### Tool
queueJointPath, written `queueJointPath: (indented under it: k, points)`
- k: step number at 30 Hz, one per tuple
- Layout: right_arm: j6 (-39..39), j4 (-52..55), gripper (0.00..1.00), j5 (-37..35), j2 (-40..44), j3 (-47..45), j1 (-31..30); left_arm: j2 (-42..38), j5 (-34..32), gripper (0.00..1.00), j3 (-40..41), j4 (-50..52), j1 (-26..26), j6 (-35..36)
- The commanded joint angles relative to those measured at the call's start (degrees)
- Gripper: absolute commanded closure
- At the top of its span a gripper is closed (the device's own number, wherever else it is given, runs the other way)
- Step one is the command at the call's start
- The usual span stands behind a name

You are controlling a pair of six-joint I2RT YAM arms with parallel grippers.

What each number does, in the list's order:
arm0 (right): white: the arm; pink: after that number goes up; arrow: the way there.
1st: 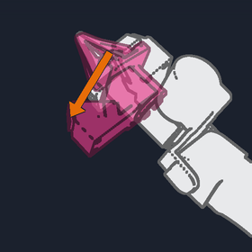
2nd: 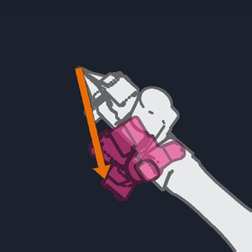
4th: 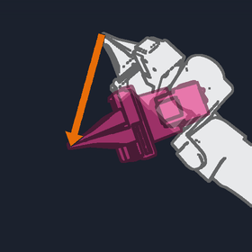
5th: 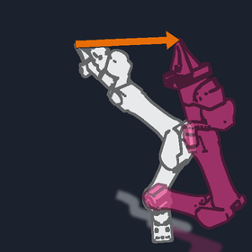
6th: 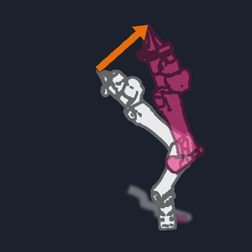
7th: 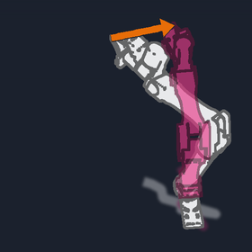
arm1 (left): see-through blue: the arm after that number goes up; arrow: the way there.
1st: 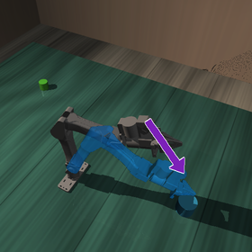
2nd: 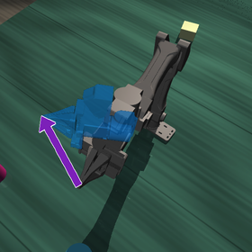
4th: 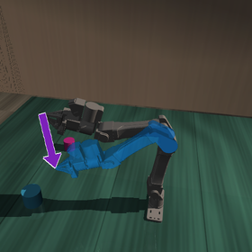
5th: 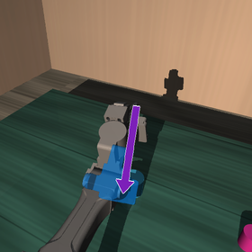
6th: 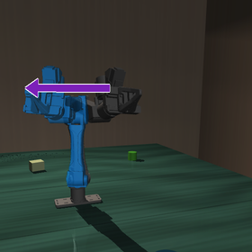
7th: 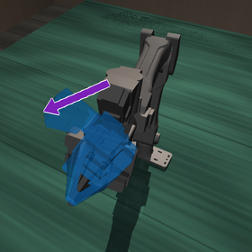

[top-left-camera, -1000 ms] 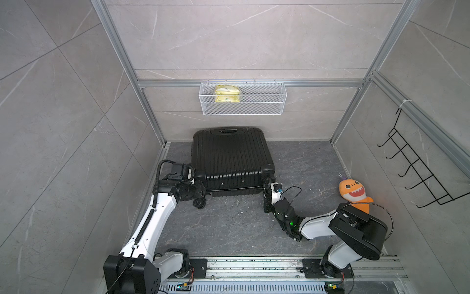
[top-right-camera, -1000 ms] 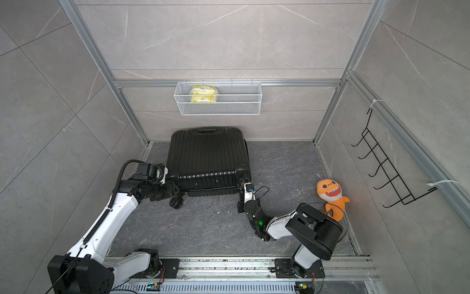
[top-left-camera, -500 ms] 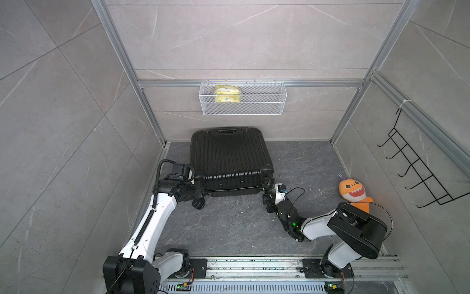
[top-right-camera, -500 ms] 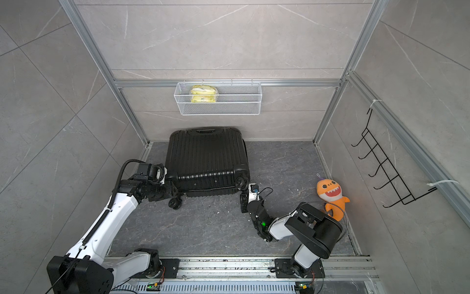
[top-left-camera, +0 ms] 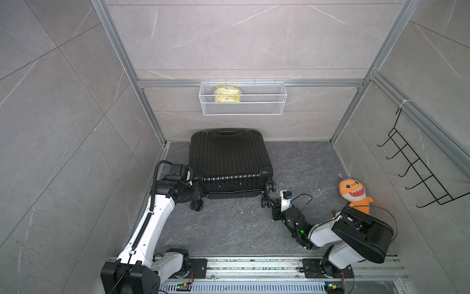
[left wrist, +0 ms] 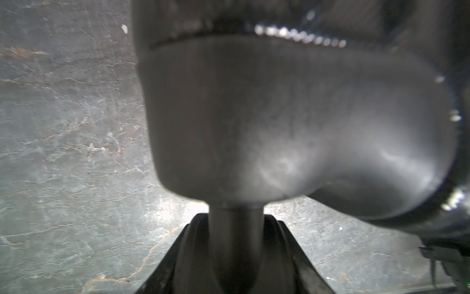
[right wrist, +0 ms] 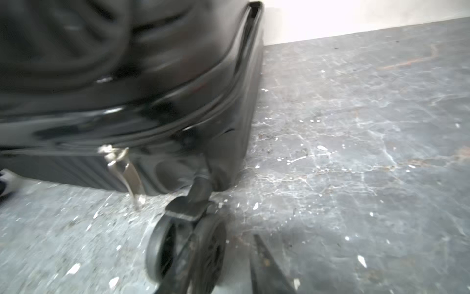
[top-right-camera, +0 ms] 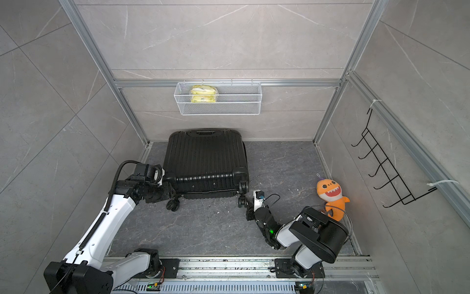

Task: Close the suitcase zippers
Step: Adjust the suitcase at the center of the board.

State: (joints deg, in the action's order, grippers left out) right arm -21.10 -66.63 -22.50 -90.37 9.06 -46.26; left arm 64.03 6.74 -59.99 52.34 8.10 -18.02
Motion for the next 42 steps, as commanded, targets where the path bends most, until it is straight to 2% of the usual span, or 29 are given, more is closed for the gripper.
queueJointPath:
  k: [1, 3, 9, 14, 19, 29, 32, 38, 40, 42]
  points:
    - [1.9, -15.7, 0.59, 3.6, -5.2, -2.0, -0.2, -4.0, 5.0, 0.89, -4.1, -1.8, 0.1, -3.6]
    - [3.8, -15.7, 0.57, 4.8, -6.8, -0.5, -0.8, -4.6, 6.3, 0.90, -3.8, -2.6, 0.1, -4.8]
    - [5.6, -15.6, 0.53, 2.1, -8.1, 1.9, -2.1, -4.7, 7.9, 0.91, -2.6, -2.9, 0.1, -6.0]
    - [7.1, -15.5, 0.52, -0.8, -8.7, 3.1, -2.2, -4.7, 8.8, 0.91, -2.2, -3.0, 0.1, -6.1]
    - [7.9, -11.9, 0.51, -0.6, -8.9, 5.9, -2.2, -4.5, 10.4, 0.91, -2.2, -3.2, 0.1, -6.7]
    - [8.7, -9.9, 0.57, -2.9, -12.9, 9.8, -2.2, -5.1, 11.2, 0.91, -2.4, -2.9, 0.1, -6.3]
    - [9.0, -10.5, 0.63, -3.5, -13.7, 9.8, -2.1, -5.3, 10.9, 0.91, -2.6, -2.4, 0.1, -6.0]
    - [10.0, -10.8, 0.93, -5.7, -12.5, 8.6, -2.1, -5.9, 8.3, 0.91, -2.8, -1.8, 0.1, -5.7]
    - [10.2, -10.6, 0.99, -6.9, -11.3, 7.9, -2.1, -5.8, 7.1, 0.91, -3.0, -1.4, 0.1, -5.2]
    - [10.3, -10.0, 1.00, -8.0, -10.0, 7.0, -2.2, -5.4, 5.2, 0.91, -3.5, -0.7, 0.1, -4.4]
